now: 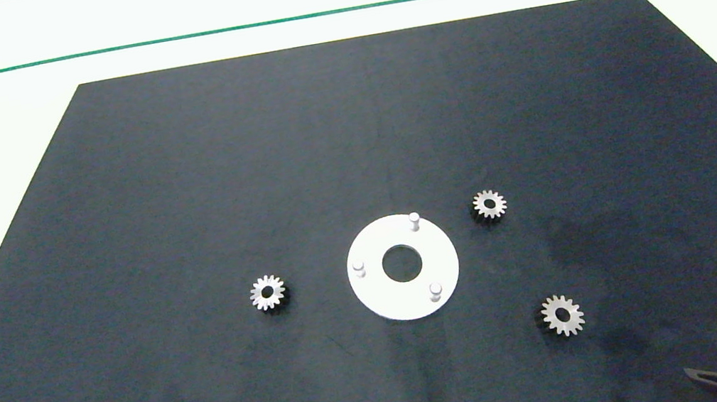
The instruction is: Install three planetary gears onto the carrier pins
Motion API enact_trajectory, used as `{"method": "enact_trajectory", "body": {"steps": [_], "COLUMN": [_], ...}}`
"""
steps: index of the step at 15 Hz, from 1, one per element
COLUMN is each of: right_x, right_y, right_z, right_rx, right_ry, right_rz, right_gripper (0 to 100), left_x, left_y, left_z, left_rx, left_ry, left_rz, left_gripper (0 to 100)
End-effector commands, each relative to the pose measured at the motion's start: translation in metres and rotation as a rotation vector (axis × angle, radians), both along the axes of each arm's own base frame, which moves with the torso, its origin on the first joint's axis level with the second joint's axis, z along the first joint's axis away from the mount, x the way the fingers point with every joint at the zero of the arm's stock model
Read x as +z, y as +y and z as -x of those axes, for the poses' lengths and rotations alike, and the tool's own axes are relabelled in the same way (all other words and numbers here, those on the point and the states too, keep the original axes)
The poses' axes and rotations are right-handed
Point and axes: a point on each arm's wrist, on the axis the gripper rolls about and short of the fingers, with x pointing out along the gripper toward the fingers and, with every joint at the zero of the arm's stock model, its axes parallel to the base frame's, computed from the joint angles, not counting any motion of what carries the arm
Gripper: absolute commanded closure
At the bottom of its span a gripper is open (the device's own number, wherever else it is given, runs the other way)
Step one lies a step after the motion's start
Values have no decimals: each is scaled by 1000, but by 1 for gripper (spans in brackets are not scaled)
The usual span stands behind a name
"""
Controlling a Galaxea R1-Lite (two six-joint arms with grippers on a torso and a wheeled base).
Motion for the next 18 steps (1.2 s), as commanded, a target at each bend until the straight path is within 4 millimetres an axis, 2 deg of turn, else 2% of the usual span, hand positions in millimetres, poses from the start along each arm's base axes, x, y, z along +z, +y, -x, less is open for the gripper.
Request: {"method": "enact_trajectory", "body": {"steps": [1,7,11,15,18], "right_x": [-15,-19,-31,-39,-43], "right_y": [24,42,47,59,64], "right_z": [-30,-49,-57,-74,-76], "right_rx": [36,59,61,35,45], "right_ry": [54,68,118,105,117], "right_rz": [32,41,67,39,51], "right_gripper": [0,0,0,0,0], "left_x": [-1,0,0,2,1], "left_y": [0,0,0,0,0], "left_z": [0,-1,0,1,1], "left_rx": [0,-2,2,1,0], "left_ry": [3,6,1,-6,-8], "left_rz": [-1,1,1,0,1], "left_gripper": [0,0,0,0,0]}}
